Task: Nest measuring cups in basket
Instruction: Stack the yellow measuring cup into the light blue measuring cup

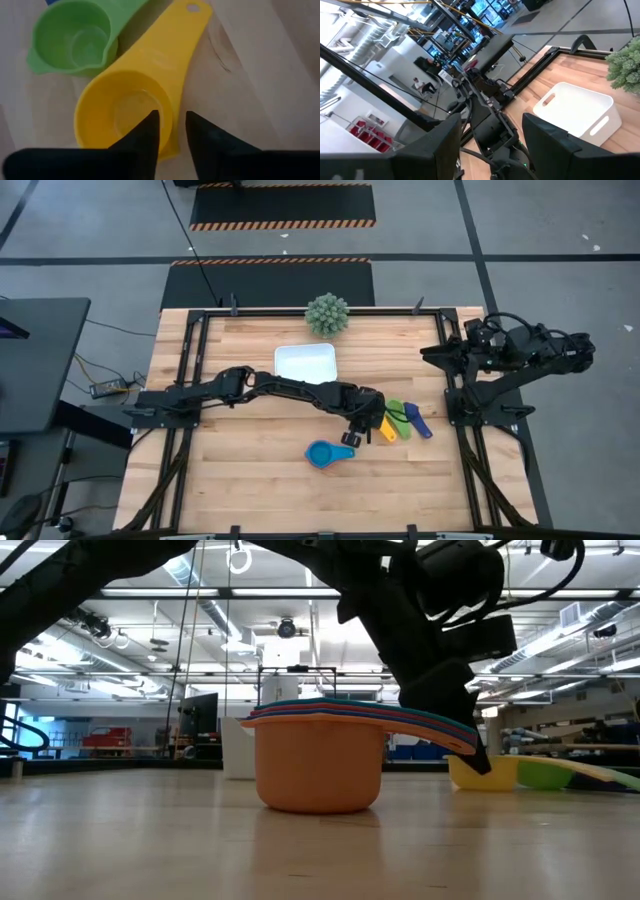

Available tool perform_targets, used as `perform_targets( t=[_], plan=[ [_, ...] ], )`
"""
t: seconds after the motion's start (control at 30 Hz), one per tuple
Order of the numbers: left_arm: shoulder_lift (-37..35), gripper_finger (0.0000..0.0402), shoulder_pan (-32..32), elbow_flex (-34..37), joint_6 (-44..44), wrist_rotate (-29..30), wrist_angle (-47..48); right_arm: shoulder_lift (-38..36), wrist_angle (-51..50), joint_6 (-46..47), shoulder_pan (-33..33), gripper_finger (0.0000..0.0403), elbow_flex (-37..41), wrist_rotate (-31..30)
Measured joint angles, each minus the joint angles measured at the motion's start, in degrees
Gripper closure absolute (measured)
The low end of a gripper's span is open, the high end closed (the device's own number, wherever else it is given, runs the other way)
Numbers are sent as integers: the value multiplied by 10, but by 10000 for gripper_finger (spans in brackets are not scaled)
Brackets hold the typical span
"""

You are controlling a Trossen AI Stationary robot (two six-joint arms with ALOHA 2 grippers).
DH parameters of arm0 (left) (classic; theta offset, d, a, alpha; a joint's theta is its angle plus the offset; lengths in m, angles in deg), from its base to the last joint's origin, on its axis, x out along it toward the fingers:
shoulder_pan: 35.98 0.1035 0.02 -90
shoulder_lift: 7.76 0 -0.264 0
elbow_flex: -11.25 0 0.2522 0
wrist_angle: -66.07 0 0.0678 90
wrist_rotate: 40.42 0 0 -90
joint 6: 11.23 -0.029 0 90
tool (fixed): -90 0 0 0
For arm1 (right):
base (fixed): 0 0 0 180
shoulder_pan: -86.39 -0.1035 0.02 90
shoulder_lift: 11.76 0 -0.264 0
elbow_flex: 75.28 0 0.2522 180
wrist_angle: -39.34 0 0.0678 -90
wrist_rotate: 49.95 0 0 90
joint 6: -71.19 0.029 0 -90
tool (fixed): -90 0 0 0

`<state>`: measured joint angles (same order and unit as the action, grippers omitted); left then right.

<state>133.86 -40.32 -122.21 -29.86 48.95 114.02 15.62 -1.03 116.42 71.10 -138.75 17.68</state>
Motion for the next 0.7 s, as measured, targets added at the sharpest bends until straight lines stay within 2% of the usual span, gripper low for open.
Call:
perform_targets(
  t=[0.27, 0.5, 0.7],
  plan=[
    [-1, 387, 0, 0, 61, 30, 1, 3, 17, -1, 0, 186, 0, 1],
    [-14, 389, 7, 0, 140, 23, 26, 3, 17, -13, 0, 186, 0, 2],
    [-67, 391, 6, 0, 210, 25, 89, -3, 18, -32, 0, 186, 0, 11]
  ],
)
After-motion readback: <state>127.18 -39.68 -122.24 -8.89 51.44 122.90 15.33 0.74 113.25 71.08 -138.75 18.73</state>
